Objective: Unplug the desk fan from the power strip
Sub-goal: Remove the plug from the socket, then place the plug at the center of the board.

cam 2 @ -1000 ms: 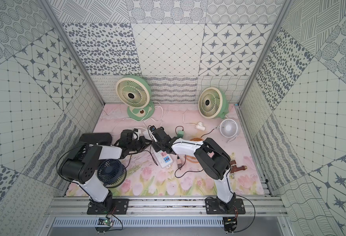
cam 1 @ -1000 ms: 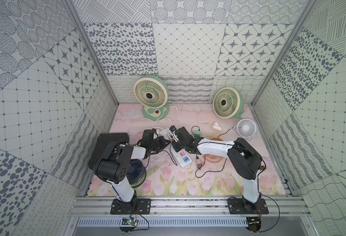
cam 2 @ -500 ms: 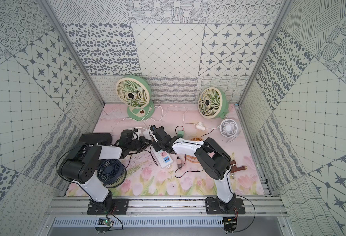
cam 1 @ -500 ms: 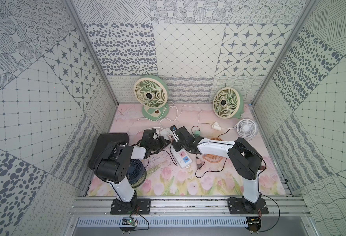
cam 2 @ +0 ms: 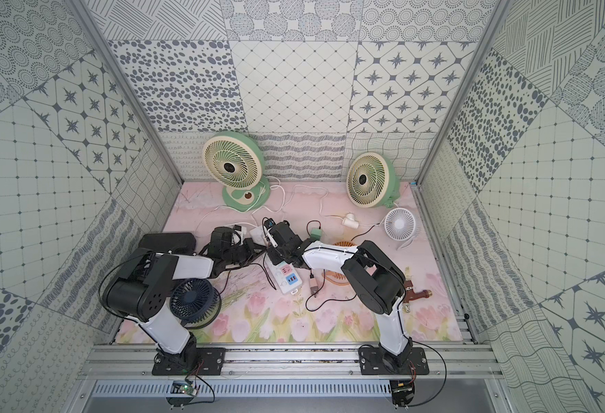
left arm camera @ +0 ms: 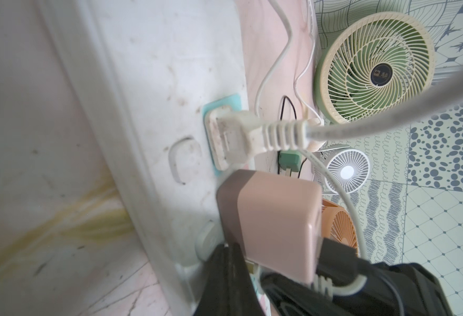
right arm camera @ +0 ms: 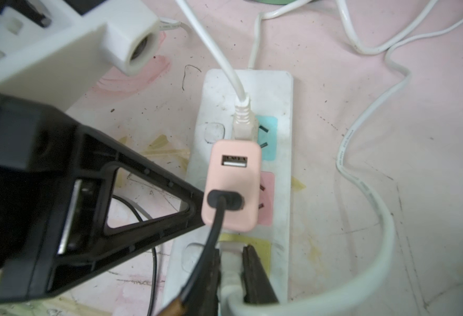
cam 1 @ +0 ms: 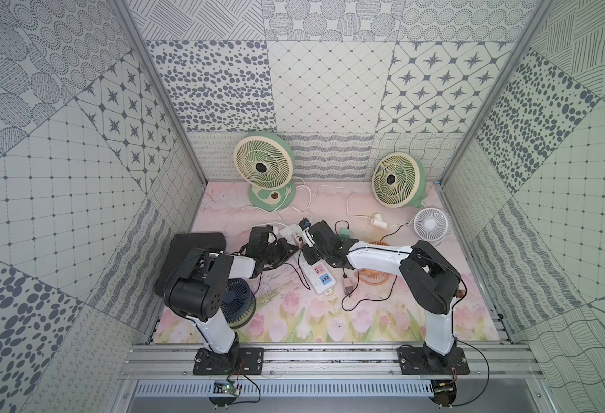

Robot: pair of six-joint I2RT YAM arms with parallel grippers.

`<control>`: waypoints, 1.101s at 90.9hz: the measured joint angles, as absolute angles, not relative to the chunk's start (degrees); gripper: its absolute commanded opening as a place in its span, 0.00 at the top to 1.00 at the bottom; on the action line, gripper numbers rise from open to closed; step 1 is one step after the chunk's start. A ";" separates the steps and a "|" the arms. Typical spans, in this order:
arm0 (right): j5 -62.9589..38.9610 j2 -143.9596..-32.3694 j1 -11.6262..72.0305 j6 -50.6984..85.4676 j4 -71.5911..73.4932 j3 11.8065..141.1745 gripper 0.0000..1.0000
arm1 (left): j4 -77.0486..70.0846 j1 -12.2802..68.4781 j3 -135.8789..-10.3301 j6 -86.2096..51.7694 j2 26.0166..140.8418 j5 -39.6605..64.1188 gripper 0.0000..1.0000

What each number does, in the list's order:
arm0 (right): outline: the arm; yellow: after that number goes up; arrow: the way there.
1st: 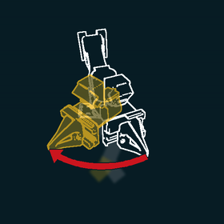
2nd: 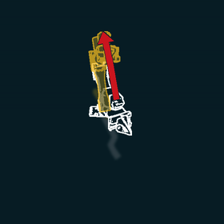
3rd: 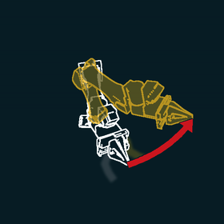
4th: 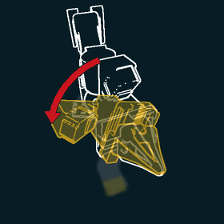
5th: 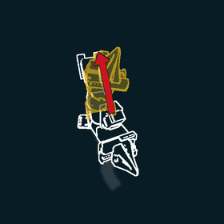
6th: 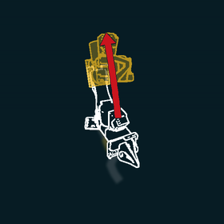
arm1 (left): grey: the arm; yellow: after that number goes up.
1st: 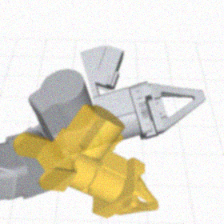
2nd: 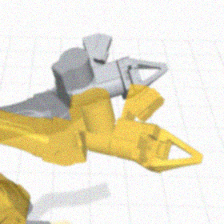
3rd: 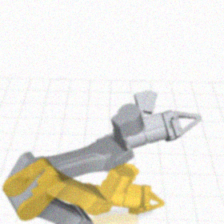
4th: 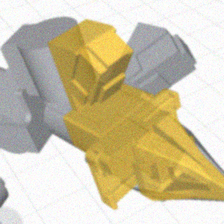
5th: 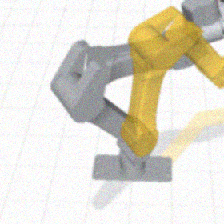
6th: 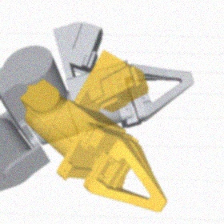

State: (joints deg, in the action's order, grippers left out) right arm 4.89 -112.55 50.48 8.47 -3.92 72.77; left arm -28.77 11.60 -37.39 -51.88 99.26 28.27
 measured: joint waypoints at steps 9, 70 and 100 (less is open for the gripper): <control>7.53 -112.55 52.21 6.79 -4.29 73.47 0.97 | -28.67 11.60 -37.41 -51.88 99.26 28.27 1.00; 6.55 -106.52 49.93 8.21 -3.11 67.92 0.97 | -27.51 11.60 -37.43 -51.86 98.59 28.23 1.00; 0.38 -104.31 40.01 10.83 -3.25 67.53 0.95 | -25.96 11.60 -37.36 -51.81 97.62 27.62 1.00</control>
State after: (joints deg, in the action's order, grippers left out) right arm 0.38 -104.31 40.01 10.83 -3.25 67.53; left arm -25.96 11.60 -37.36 -51.81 97.62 27.62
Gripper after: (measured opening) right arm 0.167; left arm 0.063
